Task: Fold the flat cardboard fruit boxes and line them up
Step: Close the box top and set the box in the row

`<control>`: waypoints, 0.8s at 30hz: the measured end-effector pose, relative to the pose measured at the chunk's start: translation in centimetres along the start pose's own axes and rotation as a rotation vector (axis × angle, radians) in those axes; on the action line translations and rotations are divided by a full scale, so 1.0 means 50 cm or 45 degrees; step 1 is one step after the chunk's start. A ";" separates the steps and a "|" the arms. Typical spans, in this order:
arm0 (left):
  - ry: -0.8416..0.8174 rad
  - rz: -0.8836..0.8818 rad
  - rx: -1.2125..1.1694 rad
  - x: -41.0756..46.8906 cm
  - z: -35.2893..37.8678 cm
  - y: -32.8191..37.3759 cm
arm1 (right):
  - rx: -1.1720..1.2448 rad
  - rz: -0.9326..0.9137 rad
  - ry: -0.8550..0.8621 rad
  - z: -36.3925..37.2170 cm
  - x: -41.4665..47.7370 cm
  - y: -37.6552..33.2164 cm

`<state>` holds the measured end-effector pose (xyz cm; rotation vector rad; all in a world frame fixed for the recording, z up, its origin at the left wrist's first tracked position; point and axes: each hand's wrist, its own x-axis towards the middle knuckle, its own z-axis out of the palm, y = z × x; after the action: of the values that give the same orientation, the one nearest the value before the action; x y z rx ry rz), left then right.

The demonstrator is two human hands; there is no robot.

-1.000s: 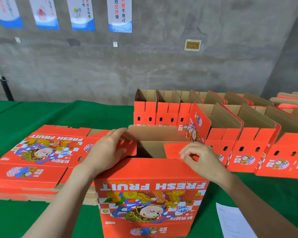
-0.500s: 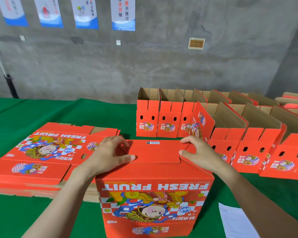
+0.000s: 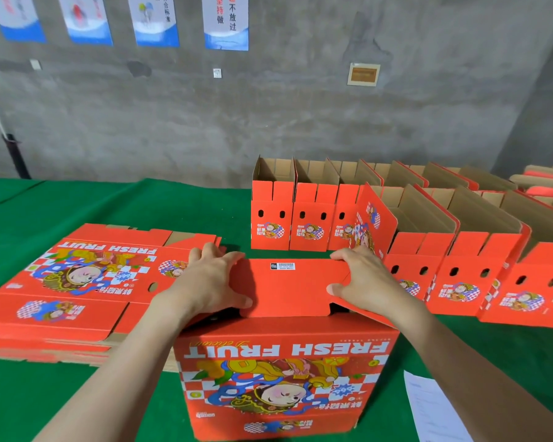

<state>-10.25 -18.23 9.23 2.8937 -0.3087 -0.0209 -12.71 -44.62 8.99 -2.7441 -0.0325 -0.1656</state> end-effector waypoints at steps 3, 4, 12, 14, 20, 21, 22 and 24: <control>0.012 -0.007 0.015 0.001 0.004 0.002 | -0.038 0.010 0.010 0.002 -0.001 -0.003; 0.019 -0.010 0.023 0.000 0.005 0.002 | -0.047 0.012 0.013 0.003 -0.001 -0.004; 0.048 -0.015 0.032 -0.009 0.007 0.007 | -0.078 0.022 0.012 0.005 -0.007 -0.006; 0.054 -0.014 -0.016 -0.013 0.004 0.006 | -0.054 0.016 0.004 0.002 -0.010 -0.003; 0.084 -0.010 -0.092 -0.024 0.001 0.003 | -0.056 -0.047 -0.034 0.001 -0.016 0.009; 0.086 -0.012 -0.102 -0.025 0.001 0.004 | -0.039 -0.055 -0.046 0.001 -0.016 0.011; 0.098 -0.013 -0.134 -0.026 0.001 0.004 | 0.010 -0.063 -0.051 0.002 -0.016 0.014; 0.144 0.015 -0.254 -0.025 -0.002 0.000 | 0.146 -0.068 -0.043 0.001 -0.015 0.019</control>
<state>-11.48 -17.96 9.34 2.6825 -0.2852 0.1079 -13.42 -45.47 8.51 -2.6325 -0.1209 -0.1277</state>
